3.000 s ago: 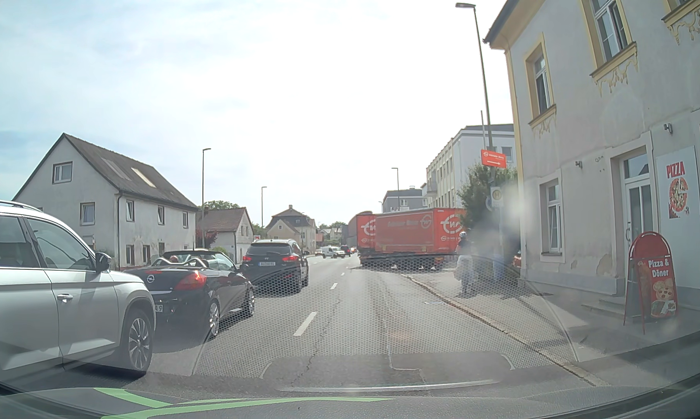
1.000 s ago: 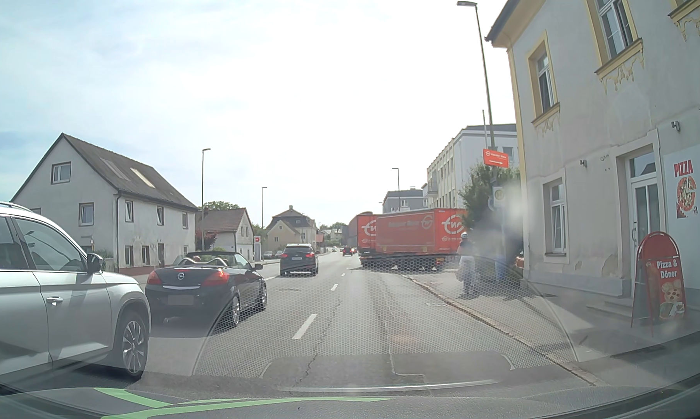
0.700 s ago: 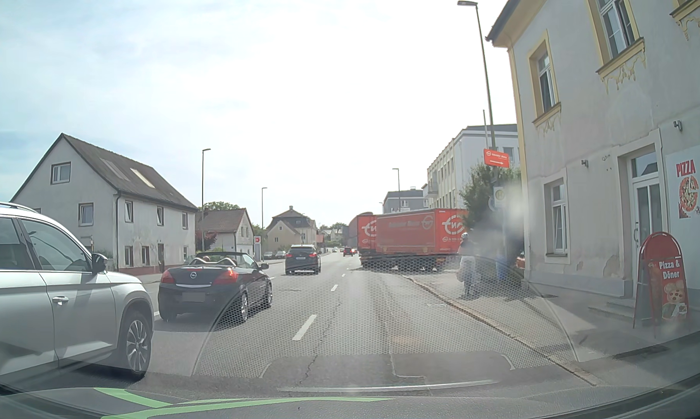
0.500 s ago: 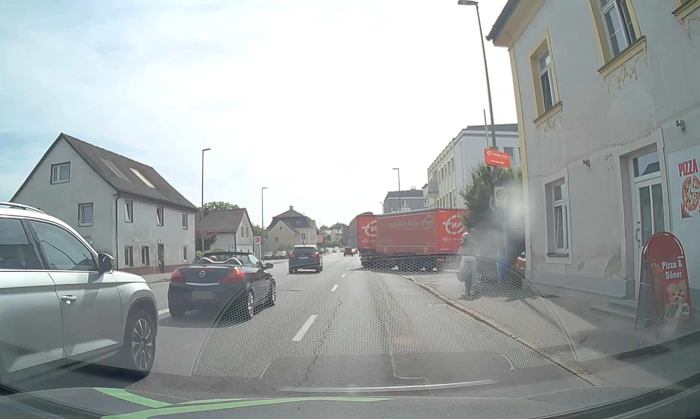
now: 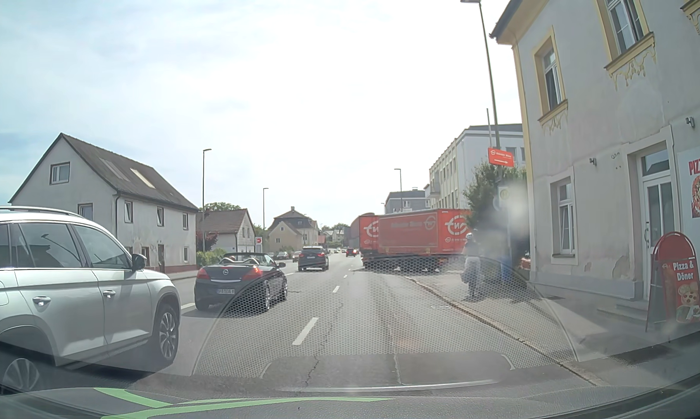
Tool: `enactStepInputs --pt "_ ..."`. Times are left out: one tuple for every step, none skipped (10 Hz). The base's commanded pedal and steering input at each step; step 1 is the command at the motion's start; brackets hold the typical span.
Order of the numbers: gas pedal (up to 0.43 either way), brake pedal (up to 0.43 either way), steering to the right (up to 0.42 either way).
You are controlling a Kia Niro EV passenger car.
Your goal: Follow the waypoints while adhering to traffic rules and regulations
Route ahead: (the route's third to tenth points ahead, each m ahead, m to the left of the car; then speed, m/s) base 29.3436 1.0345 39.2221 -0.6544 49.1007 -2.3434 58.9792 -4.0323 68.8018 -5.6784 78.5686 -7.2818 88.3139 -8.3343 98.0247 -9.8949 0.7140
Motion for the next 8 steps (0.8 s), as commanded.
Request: enactStepInputs --pt "0.059 0.0 -0.095" --pt "0.059 0.0 -0.095" --pt "0.059 0.0 -0.095" --pt "0.059 0.0 -0.095" --pt "0.067 0.0 -0.095" --pt "0.079 0.0 -0.095" --pt "0.079 0.0 -0.095" --pt "0.087 0.0 -0.095"
